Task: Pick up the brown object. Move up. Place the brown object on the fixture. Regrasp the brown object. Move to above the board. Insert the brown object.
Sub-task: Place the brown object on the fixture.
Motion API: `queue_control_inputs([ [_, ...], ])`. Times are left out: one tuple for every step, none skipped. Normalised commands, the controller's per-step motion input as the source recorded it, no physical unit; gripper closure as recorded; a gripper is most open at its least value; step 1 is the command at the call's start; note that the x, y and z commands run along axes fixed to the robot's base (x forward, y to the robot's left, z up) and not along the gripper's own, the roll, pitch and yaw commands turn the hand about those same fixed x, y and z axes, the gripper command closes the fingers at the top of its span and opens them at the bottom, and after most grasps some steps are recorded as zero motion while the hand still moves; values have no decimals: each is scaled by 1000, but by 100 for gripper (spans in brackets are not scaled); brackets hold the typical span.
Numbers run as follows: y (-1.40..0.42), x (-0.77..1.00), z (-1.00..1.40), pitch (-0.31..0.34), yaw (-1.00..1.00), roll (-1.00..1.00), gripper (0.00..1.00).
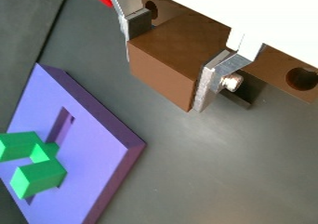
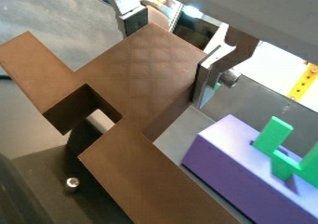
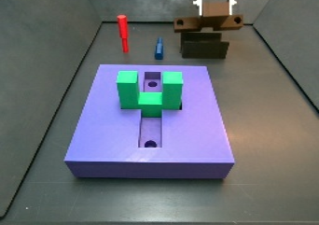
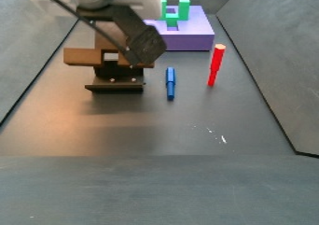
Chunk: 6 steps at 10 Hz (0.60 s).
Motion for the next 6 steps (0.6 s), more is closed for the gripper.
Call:
queue_control_inputs([
  [0,323,-383,0,-6,-266,100],
  [0,329,-394,-6,-37,-291,100],
  [0,360,-366,-9,-34,-280,100],
  [83,157,-343,0,0,0,100],
  [109,134,-309,0,-43,171,100],
  [86,146,-246,123,-134,363,100],
])
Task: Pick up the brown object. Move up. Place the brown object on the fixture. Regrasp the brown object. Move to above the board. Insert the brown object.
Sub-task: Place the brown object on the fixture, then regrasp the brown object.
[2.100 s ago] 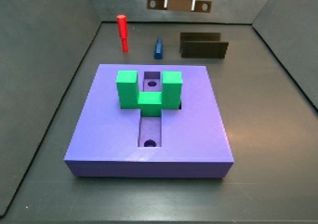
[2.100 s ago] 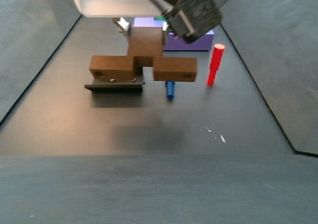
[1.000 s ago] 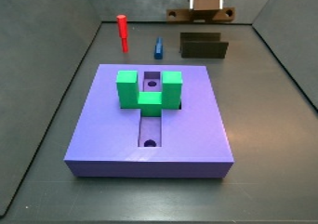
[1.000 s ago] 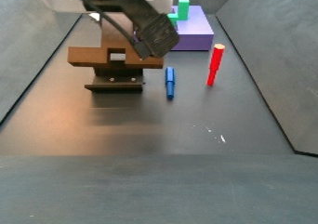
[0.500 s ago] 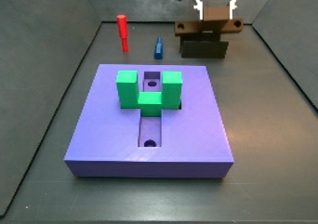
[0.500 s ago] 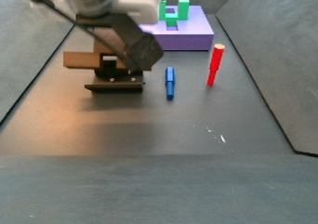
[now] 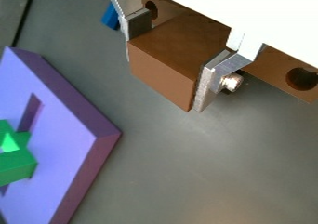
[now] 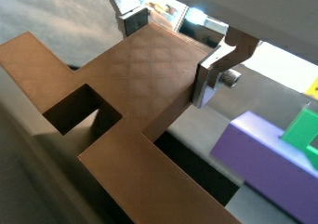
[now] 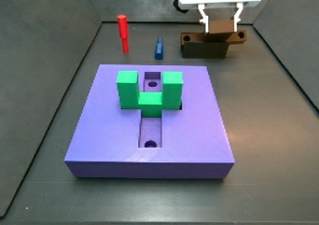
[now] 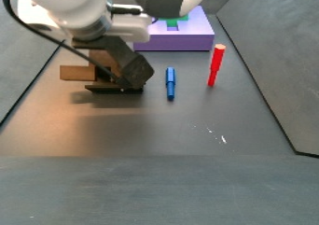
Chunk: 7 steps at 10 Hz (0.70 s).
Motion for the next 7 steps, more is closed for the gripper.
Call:
queue_control_inputs([
  [89,89,-260,103,-166,277,100],
  [83,11,-260,86,-200,257,100],
  [71,0,-269,49,-223,103,100],
  [31,0,-177,0,-134,0,100],
  [0,0,0,0,0,0,100],
  [0,0,0,0,0,0,0],
  [-17,0,343,63,0,831,0],
])
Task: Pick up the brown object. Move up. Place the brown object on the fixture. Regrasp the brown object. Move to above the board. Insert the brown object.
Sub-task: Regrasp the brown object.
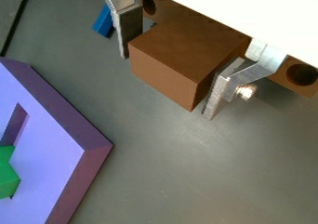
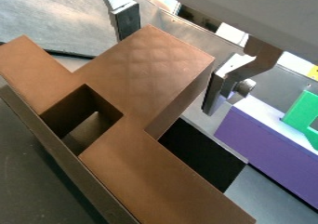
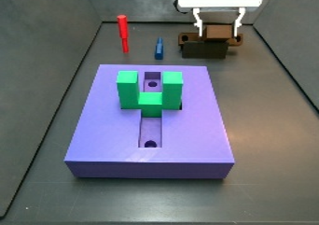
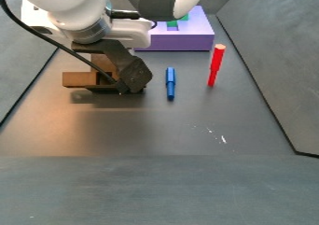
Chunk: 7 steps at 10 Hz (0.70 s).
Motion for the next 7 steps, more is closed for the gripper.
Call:
queue_control_inputs([
  [0,0,354,60,0,909,0],
  [0,-23,343,71,43,960,0],
  [0,0,300,0,137,803,0],
  [0,0,243,0,194,560,0],
  [0,0,223,-63,206,431,0],
  [0,0,251,-103,237,443,0],
  [111,-34,271,-60,311,451,0],
])
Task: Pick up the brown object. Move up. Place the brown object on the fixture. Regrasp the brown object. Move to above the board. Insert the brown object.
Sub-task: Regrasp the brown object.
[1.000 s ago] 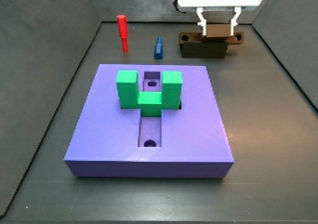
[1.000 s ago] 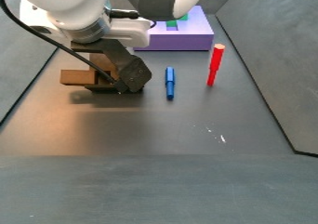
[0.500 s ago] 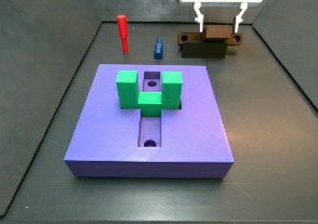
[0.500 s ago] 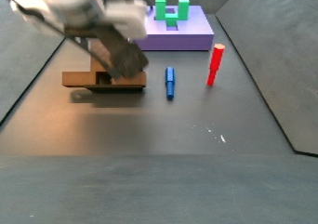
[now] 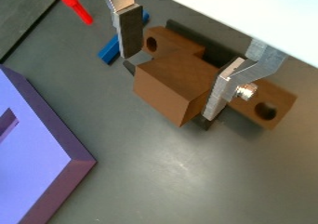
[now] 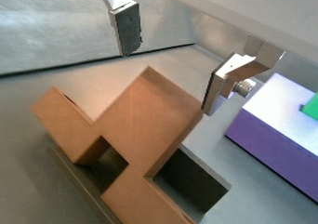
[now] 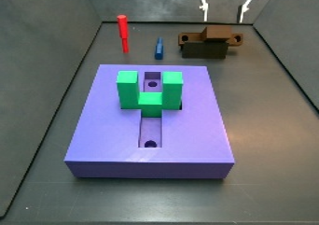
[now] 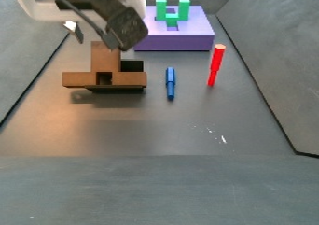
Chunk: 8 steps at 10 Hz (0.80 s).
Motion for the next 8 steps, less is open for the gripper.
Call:
queue_control_inputs([
  [74,-9,297,-203,389,723,0],
  [0,0,306,-117,286,1000,0],
  [-86,-3,54,-3,114,1000,0],
  [-177,0,14,0,0,1000,0],
  [-180,20,3,0,-106,1000,0],
  [-189,49,0,0,-154,1000,0],
  [-180,0,9,0,-203,1000,0],
  [-149,0,29,6,-220,1000,0],
])
